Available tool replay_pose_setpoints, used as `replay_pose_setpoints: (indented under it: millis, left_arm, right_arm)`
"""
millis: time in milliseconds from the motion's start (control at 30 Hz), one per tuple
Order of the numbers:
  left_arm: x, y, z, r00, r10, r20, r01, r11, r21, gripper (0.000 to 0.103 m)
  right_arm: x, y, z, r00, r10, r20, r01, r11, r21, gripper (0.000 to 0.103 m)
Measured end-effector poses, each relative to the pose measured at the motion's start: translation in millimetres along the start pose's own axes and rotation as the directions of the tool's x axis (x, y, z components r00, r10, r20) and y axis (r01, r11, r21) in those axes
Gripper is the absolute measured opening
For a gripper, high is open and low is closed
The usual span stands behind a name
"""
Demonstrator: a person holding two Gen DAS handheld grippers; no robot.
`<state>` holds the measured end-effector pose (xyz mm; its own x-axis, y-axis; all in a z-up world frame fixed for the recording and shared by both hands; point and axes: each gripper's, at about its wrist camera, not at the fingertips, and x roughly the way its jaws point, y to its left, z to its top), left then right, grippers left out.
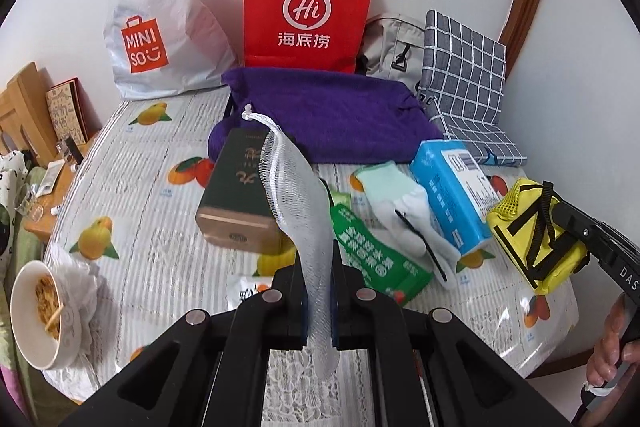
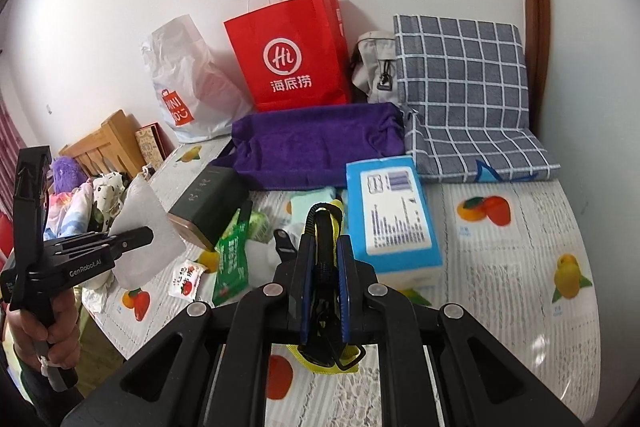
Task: Organize soft objects
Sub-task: 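Lower both held bags onto the purple towel and open both grippers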
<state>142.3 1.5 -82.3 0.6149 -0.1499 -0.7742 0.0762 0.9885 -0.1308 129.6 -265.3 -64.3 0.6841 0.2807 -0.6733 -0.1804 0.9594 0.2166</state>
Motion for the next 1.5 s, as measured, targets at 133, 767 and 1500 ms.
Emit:
replay_pose_setpoints:
  millis: [133, 767, 1500]
  left_arm:
    - [6, 1, 13, 1.0, 0.004, -0.001, -0.004, 1.0, -0.002, 0.007]
    - [46, 15, 72, 1.0, 0.021, -0.019, -0.021, 1.0, -0.005, 0.007]
    - [109, 33, 137, 0.999, 0.033, -0.025, -0.033, 0.999, -0.003, 0.007]
  right_arm:
    - [4, 1, 11, 1.0, 0.016, 0.008, -0.016, 1.0, -0.002, 0.011]
    - [57, 1, 88, 0.999, -0.001, 0.039, 0.002, 1.0, -0.026, 0.011]
    - [140, -9, 141, 1.0, 0.001, -0.004, -0.001, 0.999, -0.036, 0.011]
